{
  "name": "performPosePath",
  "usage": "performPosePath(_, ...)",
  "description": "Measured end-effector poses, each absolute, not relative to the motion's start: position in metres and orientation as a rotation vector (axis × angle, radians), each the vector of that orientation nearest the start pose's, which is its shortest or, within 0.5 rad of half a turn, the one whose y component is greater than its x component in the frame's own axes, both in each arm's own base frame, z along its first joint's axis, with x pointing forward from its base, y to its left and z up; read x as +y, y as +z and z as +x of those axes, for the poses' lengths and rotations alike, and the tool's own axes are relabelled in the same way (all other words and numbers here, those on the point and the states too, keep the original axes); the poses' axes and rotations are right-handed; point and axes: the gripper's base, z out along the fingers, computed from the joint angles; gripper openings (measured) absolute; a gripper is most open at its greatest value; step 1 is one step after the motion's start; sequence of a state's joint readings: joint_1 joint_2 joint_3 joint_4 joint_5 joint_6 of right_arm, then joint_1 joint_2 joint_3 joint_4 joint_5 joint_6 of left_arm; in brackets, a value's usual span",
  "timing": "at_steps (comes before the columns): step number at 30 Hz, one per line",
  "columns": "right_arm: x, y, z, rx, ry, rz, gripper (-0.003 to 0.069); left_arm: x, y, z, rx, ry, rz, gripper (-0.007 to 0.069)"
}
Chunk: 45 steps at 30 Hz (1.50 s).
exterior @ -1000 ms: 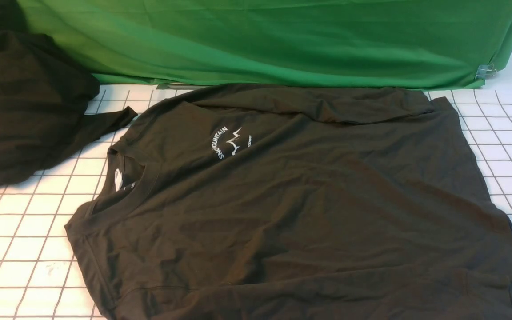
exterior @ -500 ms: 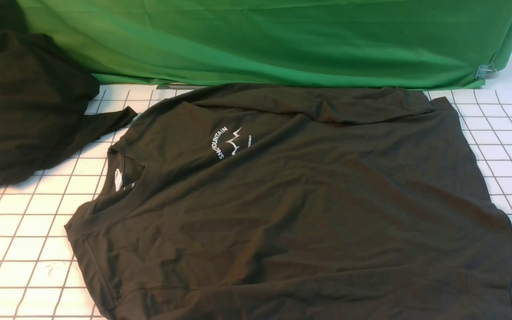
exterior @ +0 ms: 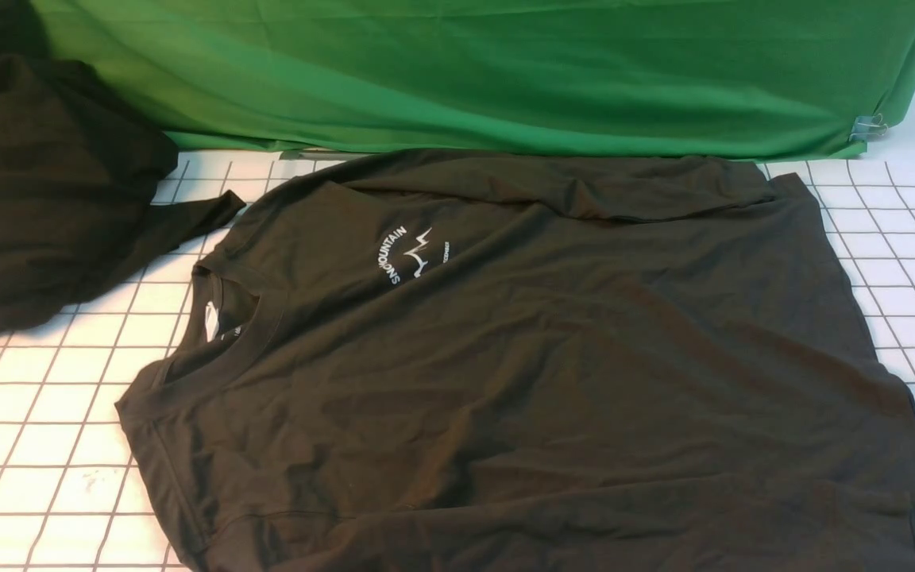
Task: Fold a long-sleeved shirt over a white checkered tablecloth.
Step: 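Reach out and grasp the dark shirt lying flat on the table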
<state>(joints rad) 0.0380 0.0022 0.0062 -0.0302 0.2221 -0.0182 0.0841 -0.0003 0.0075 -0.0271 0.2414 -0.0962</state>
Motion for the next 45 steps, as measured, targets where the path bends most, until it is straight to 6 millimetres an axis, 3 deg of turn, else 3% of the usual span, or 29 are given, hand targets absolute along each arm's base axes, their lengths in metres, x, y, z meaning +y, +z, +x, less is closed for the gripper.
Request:
performPosePath(5, 0.002, 0.196, 0.057, 1.659, 0.029, -0.032, 0.0241, 0.004, 0.189, 0.055, 1.723, -0.034, -0.174, 0.0022)
performPosePath(12, 0.003, 0.206, 0.057, 1.502, 0.543, 0.457, 0.0241, 0.004, 0.189, 0.055, 1.724, -0.032, -0.172, 0.0022)
performPosePath(21, 0.003, 0.207, 0.057, 1.464, 0.678, 0.586, 0.0232, 0.004, 0.189, 0.055, 1.724, -0.03, -0.17, 0.0022)
performPosePath(23, 0.003, 0.207, 0.057, 1.465, 0.677, 0.585, 0.0211, 0.004, 0.189, 0.055, 1.724, -0.029, -0.17, 0.0022)
performPosePath(25, 0.003, 0.214, 0.056, 1.466, 0.644, 0.543, 0.0113, 0.004, 0.189, 0.055, 1.724, -0.029, -0.17, 0.0022)
performPosePath(26, 0.003, 0.217, 0.055, 1.464, 0.642, 0.536, 0.0104, 0.004, 0.189, 0.055, 1.724, -0.029, -0.17, 0.0022)
performPosePath(27, 0.004, 0.235, 0.052, 1.458, 0.6, 0.473, 0.0043, 0.004, 0.189, 0.055, 1.724, -0.029, -0.17, 0.0022)
performPosePath(28, 0.004, 0.249, 0.049, 1.452, 0.578, 0.439, 0.0033, 0.004, 0.189, 0.055, 1.724, -0.029, -0.17, 0.0022)
performPosePath(30, 0.005, 0.278, 0.047, 1.52, 0.486, 0.354, 0.0019, 0.004, 0.189, 0.055, 1.724, -0.029, -0.169, 0.0022)
performPosePath(31, 0.006, 0.279, 0.048, 1.558, 0.464, 0.346, 0.0017, 0.004, 0.189, 0.055, 1.724, -0.029, -0.169, 0.0022)
performPosePath(32, 0.005, 0.298, 0.05, 1.694, 0.355, 0.291, 0.0013, 0.004, 0.189, 0.055, 1.724, -0.029, -0.169, 0.0022)
performPosePath(34, 0.002, 0.312, 0.055, 1.876, 0.226, 0.252, 0.001, 0.004, 0.189, 0.055, 1.724, -0.029, -0.169, 0.0022)
performPosePath(36, -0.005, 0.325, 0.066, 2.181, 0.048, 0.22, 0.0011, 0.004, 0.189, 0.055, 1.724, -0.029, -0.17, 0.0022)
performPosePath(40, -0.004, 0.32, 0.096, 2.516, -0.05, 0.123, 0.0011, 0.004, 0.189, 0.055, 1.724, -0.027, -0.169, 0.0022)
performPosePath(44, 0.003, 0.295, 0.138, 2.727, -0.014, -0.01, 0.0013, 0.004, 0.189, 0.055, 1.724, -0.028, -0.17, 0.0022)
performPosePath(45, 0.003, 0.294, 0.14, 2.733, -0.012, -0.009, 0.0013, 0.004, 0.189, 0.055, 1.724, -0.028, -0.17, 0.0022)
